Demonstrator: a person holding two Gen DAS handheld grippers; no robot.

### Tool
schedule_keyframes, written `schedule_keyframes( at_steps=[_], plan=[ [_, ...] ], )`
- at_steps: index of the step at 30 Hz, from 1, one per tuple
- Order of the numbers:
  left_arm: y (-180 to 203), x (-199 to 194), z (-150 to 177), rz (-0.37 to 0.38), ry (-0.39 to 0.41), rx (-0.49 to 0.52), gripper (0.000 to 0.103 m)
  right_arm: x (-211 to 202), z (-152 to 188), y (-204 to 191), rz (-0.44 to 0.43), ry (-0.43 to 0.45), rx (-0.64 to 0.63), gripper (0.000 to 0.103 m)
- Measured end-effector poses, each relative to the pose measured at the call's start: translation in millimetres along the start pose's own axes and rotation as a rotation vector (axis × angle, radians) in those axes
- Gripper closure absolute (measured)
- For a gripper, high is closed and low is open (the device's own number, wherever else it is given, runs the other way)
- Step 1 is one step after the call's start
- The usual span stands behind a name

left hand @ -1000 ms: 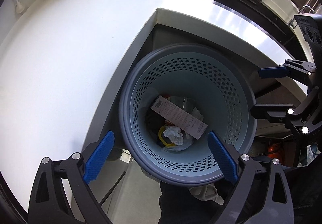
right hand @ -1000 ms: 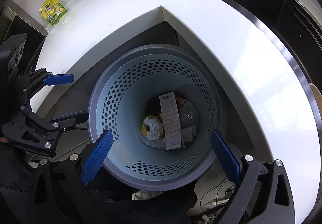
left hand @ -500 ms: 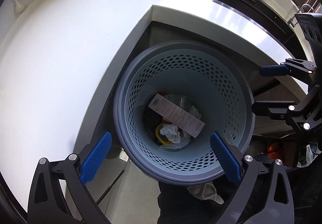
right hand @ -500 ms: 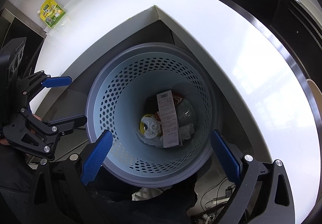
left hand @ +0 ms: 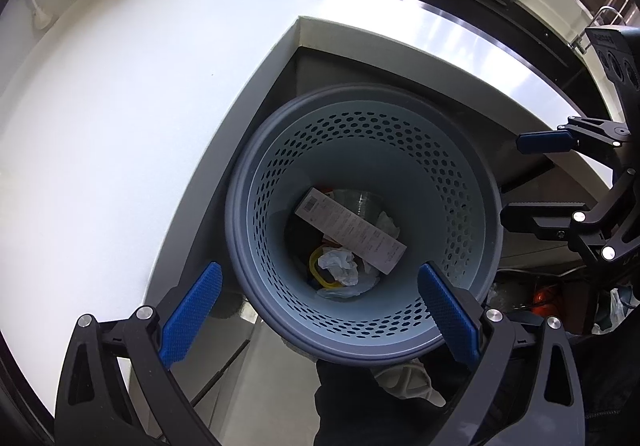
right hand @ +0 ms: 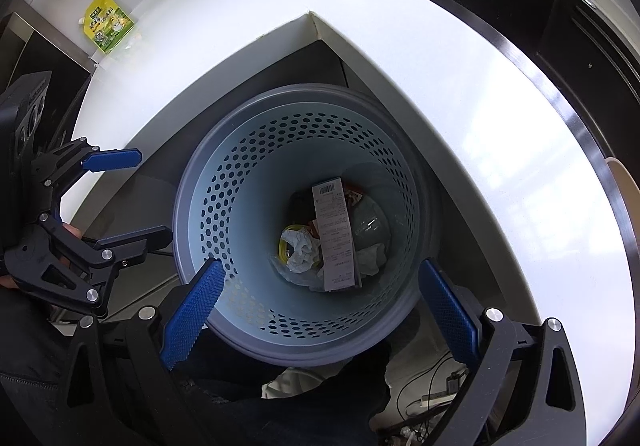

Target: Collect trash

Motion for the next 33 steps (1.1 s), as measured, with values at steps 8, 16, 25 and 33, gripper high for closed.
schedule_keyframes(
  at_steps=[8, 16, 25, 33],
  plan=[
    [1.9, -5.7, -0.4, -0.011, 0.008, 0.001, 0.007, -1.7, -0.1, -0.8, -0.001, 0.011, -0.005, 0.01],
    [0.7, -8.8, 0.1, -0.013, 0.0, 0.002, 0.007, -3.3, -0.4, 0.2, -0.005, 0.017, -0.012, 0.01],
    [2.5, -8.5, -1.2, -0.01, 0.002, 0.0, 0.007, -2.0, -1.4, 1.2, -0.008, 0.015, -0.013, 0.01],
    [1.8, -9.3, -0.4, -0.013, 0.01, -0.004, 0.007, -3.4, -1.4, 2.7, -0.004, 0.017, -0.007, 0.01]
  ],
)
Point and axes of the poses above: each gripper's, at about its wrist camera, not at the fingertips, and x roughly the way its jaws point, y to its right, z to its underside, the point moved 3 cm from there along x, roughly the way its jaws point, and after that the axes turned 10 degrees about z, right-handed, at the moved point
